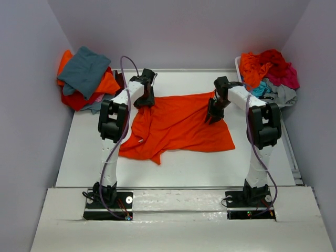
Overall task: Fold and stack the t-shirts
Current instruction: Flatten out the tshirt
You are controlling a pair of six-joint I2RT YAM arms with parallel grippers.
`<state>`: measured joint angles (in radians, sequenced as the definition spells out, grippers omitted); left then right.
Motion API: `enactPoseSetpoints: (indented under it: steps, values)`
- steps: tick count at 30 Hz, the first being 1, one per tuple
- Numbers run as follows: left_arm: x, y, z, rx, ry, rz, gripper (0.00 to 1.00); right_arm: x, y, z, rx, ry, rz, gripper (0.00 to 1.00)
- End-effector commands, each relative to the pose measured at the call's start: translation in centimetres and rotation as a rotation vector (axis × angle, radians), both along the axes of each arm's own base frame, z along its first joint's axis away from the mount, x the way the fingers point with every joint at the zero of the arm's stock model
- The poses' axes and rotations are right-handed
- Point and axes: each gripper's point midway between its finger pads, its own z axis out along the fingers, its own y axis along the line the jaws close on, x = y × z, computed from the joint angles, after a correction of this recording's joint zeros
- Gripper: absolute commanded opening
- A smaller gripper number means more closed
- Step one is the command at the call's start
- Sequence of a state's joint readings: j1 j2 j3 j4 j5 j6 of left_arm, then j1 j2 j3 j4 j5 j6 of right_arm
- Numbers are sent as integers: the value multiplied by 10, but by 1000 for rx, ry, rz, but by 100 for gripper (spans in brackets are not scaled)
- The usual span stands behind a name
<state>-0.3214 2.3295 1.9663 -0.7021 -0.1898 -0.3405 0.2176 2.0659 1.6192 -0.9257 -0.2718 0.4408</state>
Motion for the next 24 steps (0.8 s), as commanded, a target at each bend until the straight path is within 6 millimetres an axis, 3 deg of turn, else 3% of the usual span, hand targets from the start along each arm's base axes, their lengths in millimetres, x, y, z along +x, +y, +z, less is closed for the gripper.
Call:
enactPoseSetpoints:
  steps: [1, 12, 24]
  values:
    - [6, 11, 9, 18, -6, 8, 69, -3, 4, 4, 19, -21, 19, 35]
    - [11, 34, 6, 46, 4, 62, 69, -18, 6, -1, 20, 10, 20, 35]
    - [27, 39, 8, 39, 0, 72, 69, -40, 2, -8, -1, 46, 22, 34]
